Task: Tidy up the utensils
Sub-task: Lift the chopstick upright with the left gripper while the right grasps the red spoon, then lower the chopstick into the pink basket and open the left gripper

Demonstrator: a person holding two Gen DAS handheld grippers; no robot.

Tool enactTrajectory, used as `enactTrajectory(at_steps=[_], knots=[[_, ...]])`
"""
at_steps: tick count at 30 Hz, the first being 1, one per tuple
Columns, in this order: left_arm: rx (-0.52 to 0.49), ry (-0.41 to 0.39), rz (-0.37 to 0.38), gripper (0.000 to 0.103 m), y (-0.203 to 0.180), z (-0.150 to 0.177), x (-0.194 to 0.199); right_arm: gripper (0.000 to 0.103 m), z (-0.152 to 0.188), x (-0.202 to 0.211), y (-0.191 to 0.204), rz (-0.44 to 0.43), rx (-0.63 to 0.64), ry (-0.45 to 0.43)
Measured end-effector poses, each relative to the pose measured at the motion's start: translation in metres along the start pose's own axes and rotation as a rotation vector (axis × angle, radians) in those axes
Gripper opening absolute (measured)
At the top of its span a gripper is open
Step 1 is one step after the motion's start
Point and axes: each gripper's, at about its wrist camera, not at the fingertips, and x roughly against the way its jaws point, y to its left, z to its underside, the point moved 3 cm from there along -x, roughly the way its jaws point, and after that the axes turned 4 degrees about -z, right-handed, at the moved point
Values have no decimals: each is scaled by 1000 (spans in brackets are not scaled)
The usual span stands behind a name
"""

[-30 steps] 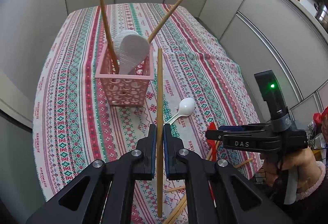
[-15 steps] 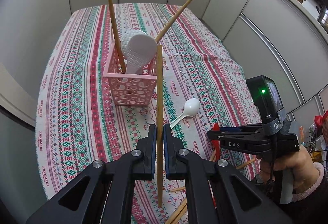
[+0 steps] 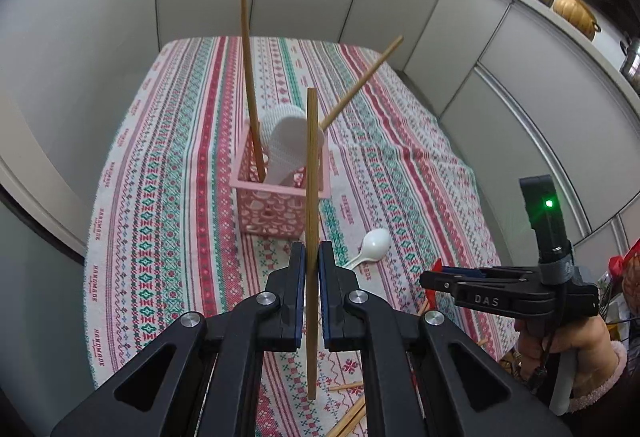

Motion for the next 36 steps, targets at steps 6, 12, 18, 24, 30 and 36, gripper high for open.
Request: enactTrajectory(at_steps=[6,12,18,24,30,36], knots=[[60,-101,-4,6,13,-13,28,28,4,45,12,-46,27,-108],[138,-254,-14,6,27,-28,62,28,-4,85,20,-73,37,-224],[205,-427,-54,6,31,-42,90,28,-13,119,19,-100,19,-342],[234,-553,-95,6,18,-54,98,28,-17,131,16,-114,6,-386],[238,-591,-134,6,8,-72,80,28,-19,135,11,-105,-7,-413],[216,-626,-183,6,2,-80,55,28,-22,136,3,-119,-23,-407]])
